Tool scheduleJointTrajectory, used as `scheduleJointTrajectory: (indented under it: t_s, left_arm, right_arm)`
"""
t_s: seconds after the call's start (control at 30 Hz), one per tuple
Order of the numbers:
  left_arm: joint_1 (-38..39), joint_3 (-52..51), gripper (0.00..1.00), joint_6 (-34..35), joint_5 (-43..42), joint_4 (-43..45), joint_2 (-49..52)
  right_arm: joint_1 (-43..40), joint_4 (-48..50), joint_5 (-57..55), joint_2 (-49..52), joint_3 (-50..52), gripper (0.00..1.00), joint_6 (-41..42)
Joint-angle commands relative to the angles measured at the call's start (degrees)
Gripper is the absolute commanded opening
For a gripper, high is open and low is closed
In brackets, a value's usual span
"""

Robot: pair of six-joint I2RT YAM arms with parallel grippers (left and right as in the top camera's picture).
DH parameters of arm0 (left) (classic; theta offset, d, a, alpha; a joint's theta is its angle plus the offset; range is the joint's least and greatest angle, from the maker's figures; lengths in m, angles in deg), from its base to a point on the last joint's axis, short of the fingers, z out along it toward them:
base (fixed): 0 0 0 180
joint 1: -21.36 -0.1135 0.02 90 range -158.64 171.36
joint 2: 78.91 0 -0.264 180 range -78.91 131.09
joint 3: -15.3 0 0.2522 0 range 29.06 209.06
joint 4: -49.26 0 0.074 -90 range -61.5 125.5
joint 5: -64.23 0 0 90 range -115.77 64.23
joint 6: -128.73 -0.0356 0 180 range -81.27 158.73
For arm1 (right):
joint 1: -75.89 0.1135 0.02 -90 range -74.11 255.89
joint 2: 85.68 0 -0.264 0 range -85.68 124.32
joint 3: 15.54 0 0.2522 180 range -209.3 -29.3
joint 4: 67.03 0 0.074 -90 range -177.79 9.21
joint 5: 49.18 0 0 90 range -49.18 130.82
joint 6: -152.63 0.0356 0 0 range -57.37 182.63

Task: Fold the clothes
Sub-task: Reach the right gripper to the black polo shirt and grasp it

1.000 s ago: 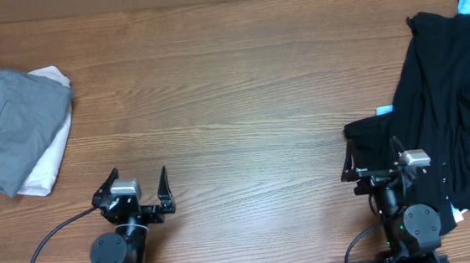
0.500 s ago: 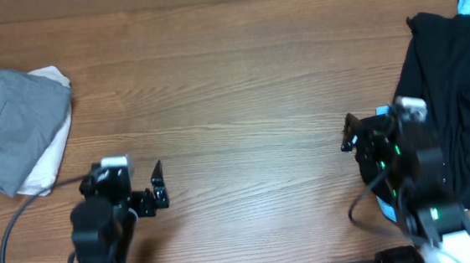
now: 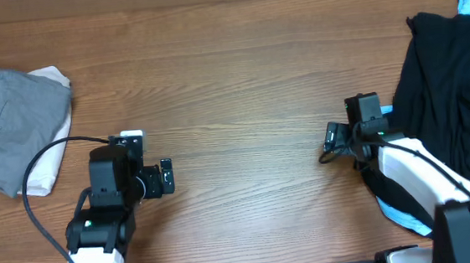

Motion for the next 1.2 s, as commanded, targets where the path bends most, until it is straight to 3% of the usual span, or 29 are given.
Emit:
scheduleJointTrajectory:
  t_s: [0.0,0.07,0.33,0.53,0.6,0.87,1.07,1.17]
  left_arm:
    - [-0.2,1.4,1.00,-0.2,-0.7,0.5,1.1]
    - [-0.2,1.4,1.00,0.2,-0.7,0.7,1.3]
    - [-0.2,1.4,1.00,0.4,-0.7,0.9,1.3]
    - [-0.2,1.4,1.00,0.4,-0.7,0.8,1.3]
    - [-0.2,1.4,1.00,0.4,-0.7,0.8,1.3]
    - [-0.2,1.4,1.00,0.4,-0.7,0.9,1.3]
    - [-0.2,1.4,1.00,0.9,-0.7,0.9,1.3]
    - [-0.2,1.4,1.00,0.9,-0.7,1.1,1.3]
  right_arm:
    - [-0.2,1.2,-2.3,1.3,-1.2,0.83,1.8]
    - [-0.2,1.7,-2.9,1.6,-1.2,0.74,1.8]
    - [-0.2,3.0,-7.2,1.9,-1.2,0.65,1.8]
    - [-0.2,3.8,-7.5,2.8,-1.2,0.15,1.8]
    - [-0.2,4.0,-7.5,2.7,-1.2,0.04,1.8]
    - [-0.2,-6.9,-5.3,-6.3,-14.3,0.04,1.0]
    - [0.9,-15.1,15.4,-10.3,-34.6,0.04,-7.8]
    - [3.3,-17.1,21.3,-10.3,-38.2,0.04,-8.3]
